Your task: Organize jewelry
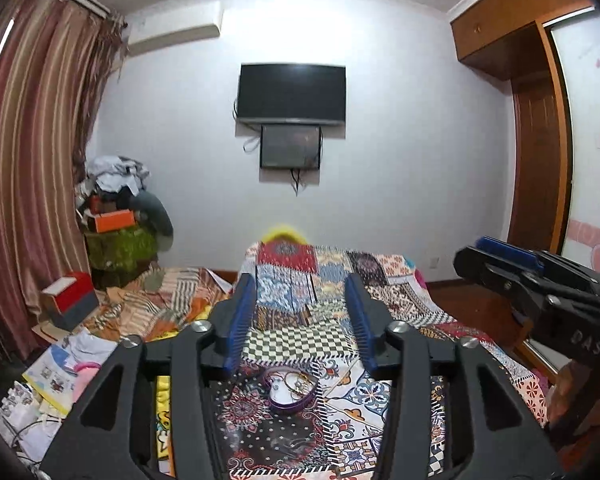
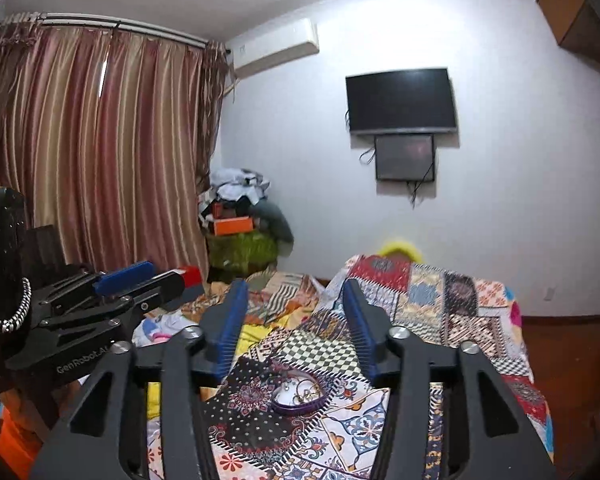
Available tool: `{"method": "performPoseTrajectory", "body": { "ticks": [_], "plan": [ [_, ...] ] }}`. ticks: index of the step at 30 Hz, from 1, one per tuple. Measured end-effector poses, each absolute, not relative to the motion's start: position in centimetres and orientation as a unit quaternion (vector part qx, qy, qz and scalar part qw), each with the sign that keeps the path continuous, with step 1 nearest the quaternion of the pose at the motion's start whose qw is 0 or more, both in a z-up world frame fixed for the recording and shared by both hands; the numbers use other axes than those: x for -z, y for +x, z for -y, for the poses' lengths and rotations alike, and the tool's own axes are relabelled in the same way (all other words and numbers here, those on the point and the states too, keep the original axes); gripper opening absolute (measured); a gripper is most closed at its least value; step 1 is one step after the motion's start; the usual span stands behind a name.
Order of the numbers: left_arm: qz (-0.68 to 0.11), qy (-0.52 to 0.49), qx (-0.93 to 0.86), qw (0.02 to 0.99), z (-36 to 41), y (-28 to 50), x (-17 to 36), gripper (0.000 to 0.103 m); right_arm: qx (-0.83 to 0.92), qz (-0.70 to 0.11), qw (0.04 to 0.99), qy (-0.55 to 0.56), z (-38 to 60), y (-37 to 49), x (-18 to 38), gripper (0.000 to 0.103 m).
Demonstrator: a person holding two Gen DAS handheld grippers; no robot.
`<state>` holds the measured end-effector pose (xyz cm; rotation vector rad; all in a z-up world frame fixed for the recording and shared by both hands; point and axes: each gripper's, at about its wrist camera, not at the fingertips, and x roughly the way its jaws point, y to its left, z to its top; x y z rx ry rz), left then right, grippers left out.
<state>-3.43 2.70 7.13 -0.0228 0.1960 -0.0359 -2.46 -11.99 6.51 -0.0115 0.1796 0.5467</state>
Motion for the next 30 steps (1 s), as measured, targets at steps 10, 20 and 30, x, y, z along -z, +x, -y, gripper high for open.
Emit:
{"method": "performPoseTrajectory", "body": {
  "ticks": [10,20,30],
  "plan": [
    [-0.069,-0.012,-0.024,0.997,-2.5,-6.2,-7.0,0.097,-0.209,-0.052,0.977,0.007,12.9,-3.7,-6.7,0.097],
    [-0.069,-0.003,-0.041,0.997,-2.0,-7.0,-6.4,0.102,-0.193,-0.048,0.98,0.003,13.0,-4.3,-6.5,0.103],
    [-0.075,-0.006,-0.043,0.996,-2.1,-6.9,-6.4,0.102,-0.196,-0.063,0.979,0.003,13.2,-4.0,-5.9,0.103]
  ]
}}
